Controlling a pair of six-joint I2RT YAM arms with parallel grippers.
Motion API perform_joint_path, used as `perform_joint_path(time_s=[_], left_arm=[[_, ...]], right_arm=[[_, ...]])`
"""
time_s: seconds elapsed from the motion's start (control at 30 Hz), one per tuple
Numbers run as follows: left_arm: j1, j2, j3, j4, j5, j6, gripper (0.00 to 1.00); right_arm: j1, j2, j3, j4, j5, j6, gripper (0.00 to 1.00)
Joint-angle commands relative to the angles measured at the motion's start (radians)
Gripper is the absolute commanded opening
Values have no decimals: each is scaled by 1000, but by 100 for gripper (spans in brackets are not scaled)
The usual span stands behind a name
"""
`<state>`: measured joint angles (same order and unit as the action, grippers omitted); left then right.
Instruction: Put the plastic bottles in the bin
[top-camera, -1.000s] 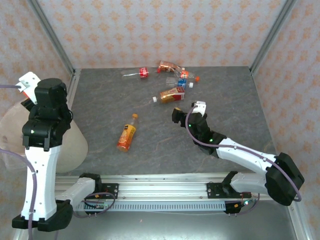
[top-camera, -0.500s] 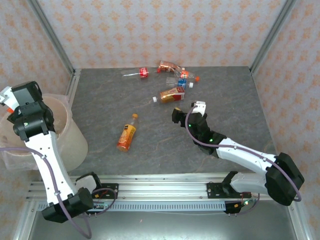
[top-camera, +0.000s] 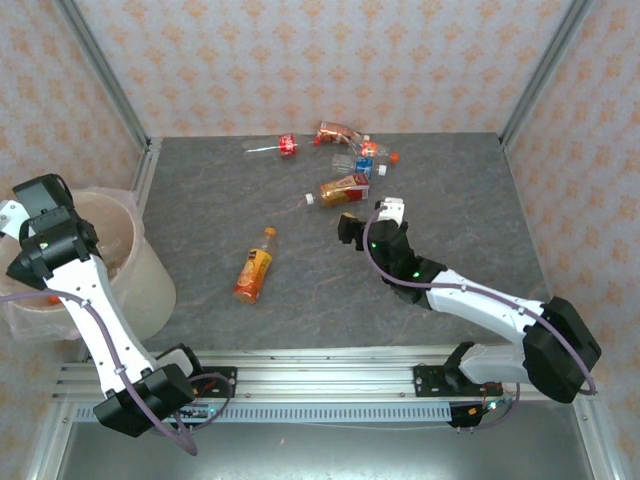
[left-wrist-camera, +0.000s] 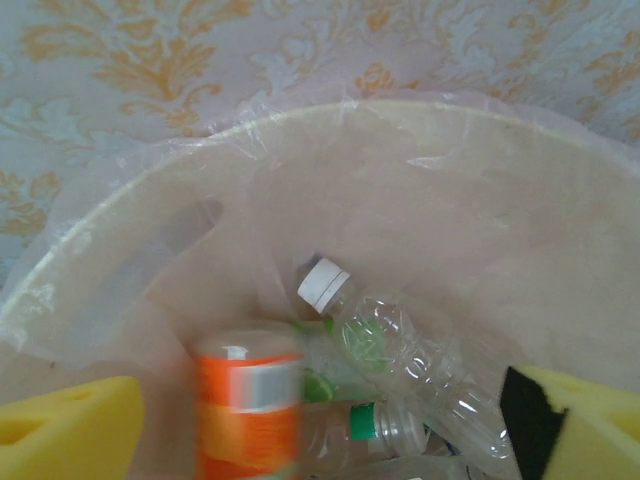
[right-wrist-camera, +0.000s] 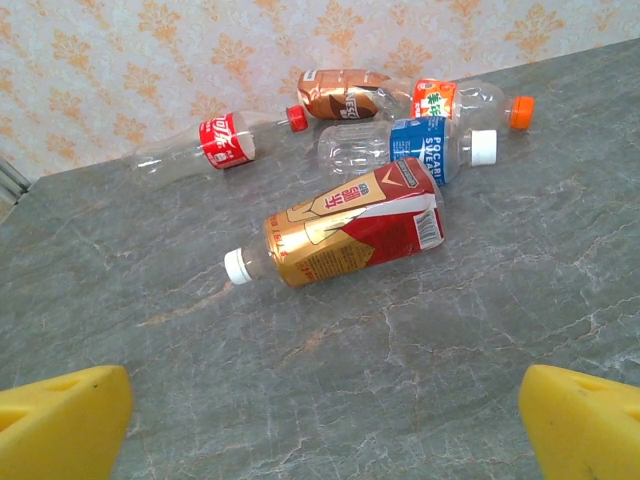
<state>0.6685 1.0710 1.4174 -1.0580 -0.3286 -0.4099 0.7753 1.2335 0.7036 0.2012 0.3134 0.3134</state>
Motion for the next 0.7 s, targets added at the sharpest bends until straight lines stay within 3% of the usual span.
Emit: perform_joint_path(time_s=[0.0, 0.23, 0.43, 0.67], left_arm=[[7, -32, 12, -30, 2, -33, 99], [-11, -84, 37, 12, 212, -21, 100], [-199, -140, 83, 53, 265, -19, 99], [-429, -121, 99, 71, 453, 5, 99]], right_arm=[[-2, 4, 27, -8, -2, -5, 99], [-2, 6, 25, -12, 1, 5, 99], [-2, 18, 30, -7, 0, 31, 99], [-2, 29, 34, -2, -1, 37, 99]])
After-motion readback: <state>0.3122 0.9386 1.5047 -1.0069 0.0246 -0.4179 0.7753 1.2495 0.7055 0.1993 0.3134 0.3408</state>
